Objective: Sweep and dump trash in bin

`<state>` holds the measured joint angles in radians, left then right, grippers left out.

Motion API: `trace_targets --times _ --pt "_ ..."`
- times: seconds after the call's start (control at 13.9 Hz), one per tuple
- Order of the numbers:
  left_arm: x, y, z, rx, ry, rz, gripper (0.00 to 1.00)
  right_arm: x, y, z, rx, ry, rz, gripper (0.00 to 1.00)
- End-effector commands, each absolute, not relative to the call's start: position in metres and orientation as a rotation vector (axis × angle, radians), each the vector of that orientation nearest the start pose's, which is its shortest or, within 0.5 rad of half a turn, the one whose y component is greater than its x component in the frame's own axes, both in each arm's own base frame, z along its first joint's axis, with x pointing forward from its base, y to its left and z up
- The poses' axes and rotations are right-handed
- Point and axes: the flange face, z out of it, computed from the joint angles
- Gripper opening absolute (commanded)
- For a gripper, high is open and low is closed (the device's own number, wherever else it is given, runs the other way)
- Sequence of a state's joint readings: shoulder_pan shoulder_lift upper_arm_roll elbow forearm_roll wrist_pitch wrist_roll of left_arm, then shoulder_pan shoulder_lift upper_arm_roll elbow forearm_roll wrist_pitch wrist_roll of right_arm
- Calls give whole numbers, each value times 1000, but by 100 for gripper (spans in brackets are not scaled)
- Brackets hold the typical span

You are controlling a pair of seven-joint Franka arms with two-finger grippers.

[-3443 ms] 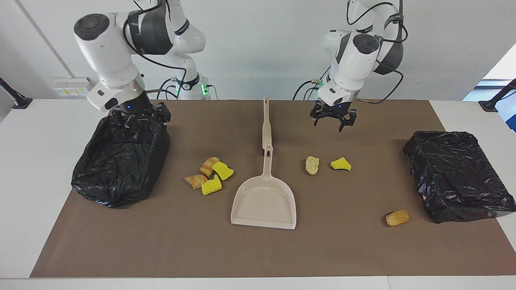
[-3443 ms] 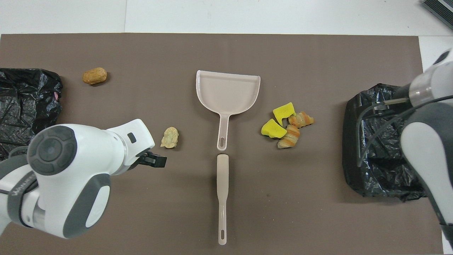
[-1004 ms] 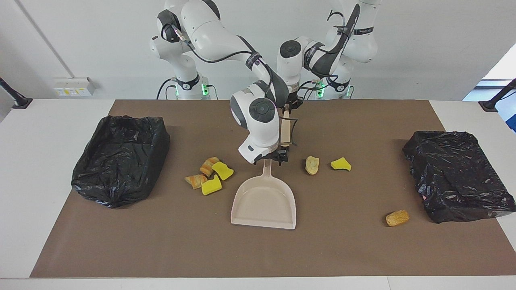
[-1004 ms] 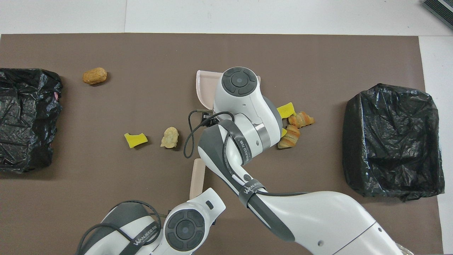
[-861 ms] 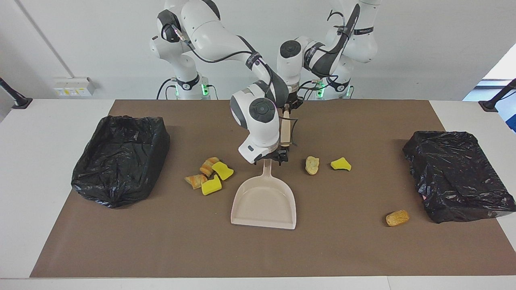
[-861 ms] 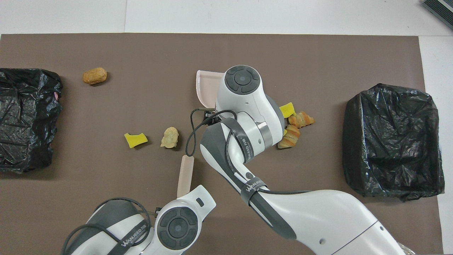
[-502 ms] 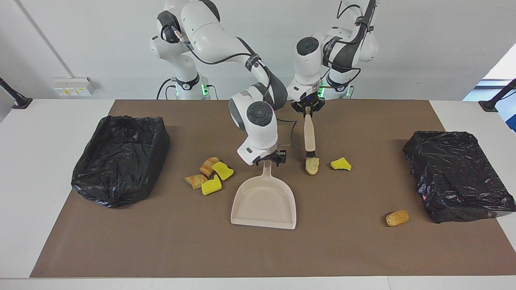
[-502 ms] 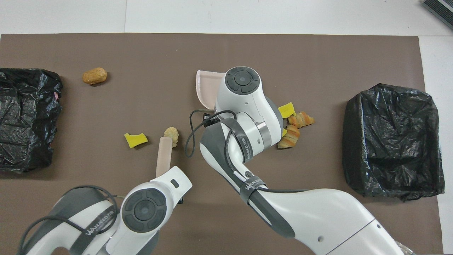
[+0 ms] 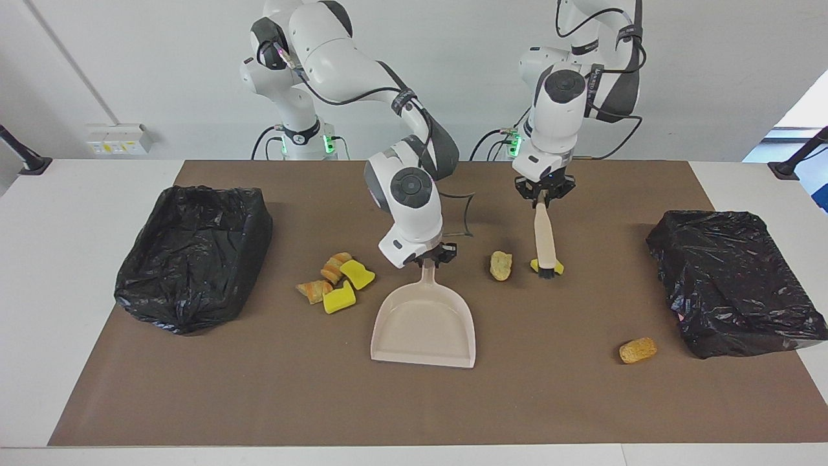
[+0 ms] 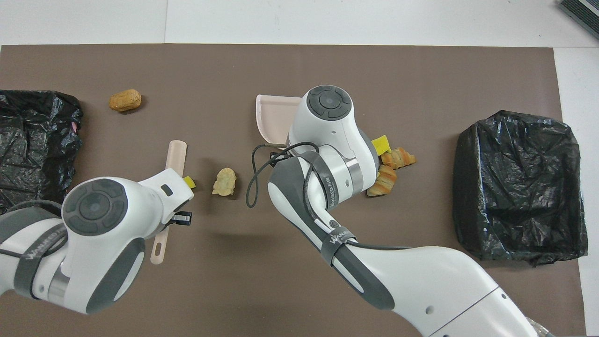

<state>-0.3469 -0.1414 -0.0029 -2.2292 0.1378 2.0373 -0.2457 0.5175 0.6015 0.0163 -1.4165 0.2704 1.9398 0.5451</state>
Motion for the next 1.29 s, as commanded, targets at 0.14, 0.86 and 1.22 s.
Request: trace_targets --times 0.14,0.86,1.22 --pt "554 -91 434 -2988 373 -59 0 606 367 346 -2833 -56 296 0" --pt "677 41 406 -2818 501 -220 0 603 313 394 -2976 -765 99 0" --pt "680 42 392 -2837 499 -193 0 597 270 411 -2886 -1202 154 0"
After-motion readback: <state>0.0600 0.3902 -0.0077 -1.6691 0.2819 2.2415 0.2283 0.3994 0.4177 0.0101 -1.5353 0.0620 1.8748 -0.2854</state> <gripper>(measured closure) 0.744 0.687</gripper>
